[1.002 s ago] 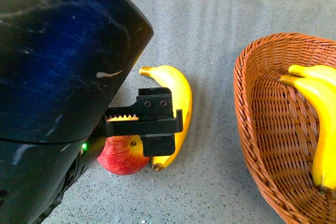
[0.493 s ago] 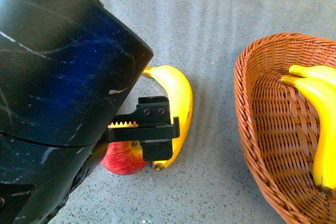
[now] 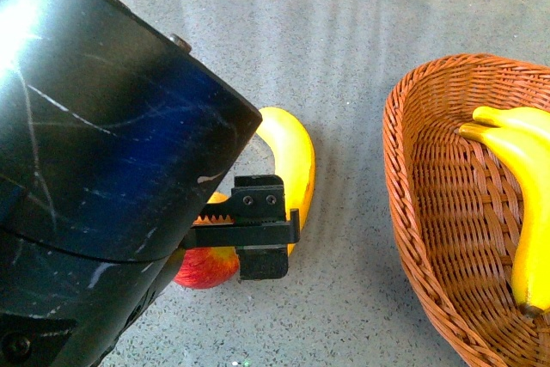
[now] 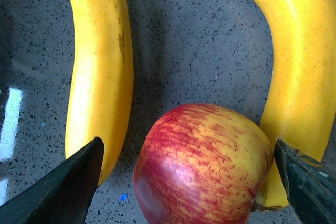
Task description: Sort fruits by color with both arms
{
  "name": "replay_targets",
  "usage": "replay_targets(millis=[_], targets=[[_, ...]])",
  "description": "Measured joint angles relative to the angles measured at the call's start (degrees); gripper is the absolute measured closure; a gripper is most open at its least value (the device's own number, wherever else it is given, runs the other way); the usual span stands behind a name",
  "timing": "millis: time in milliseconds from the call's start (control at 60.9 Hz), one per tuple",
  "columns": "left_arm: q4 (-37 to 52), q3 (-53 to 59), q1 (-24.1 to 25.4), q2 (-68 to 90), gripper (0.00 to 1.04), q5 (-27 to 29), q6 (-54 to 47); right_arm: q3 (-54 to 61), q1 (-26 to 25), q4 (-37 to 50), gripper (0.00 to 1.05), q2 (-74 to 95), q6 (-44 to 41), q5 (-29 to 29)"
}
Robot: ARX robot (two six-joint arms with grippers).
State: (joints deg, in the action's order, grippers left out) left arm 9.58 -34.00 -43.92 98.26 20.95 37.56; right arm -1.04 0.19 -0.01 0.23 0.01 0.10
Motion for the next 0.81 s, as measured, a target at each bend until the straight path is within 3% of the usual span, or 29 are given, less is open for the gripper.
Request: replay_targets(millis=[805], targets=[[1.60, 0.52, -0.04, 2.86, 0.09, -1.46, 0.28, 0.00, 0.00, 0.00, 0.09, 0.00, 0.00, 0.00]])
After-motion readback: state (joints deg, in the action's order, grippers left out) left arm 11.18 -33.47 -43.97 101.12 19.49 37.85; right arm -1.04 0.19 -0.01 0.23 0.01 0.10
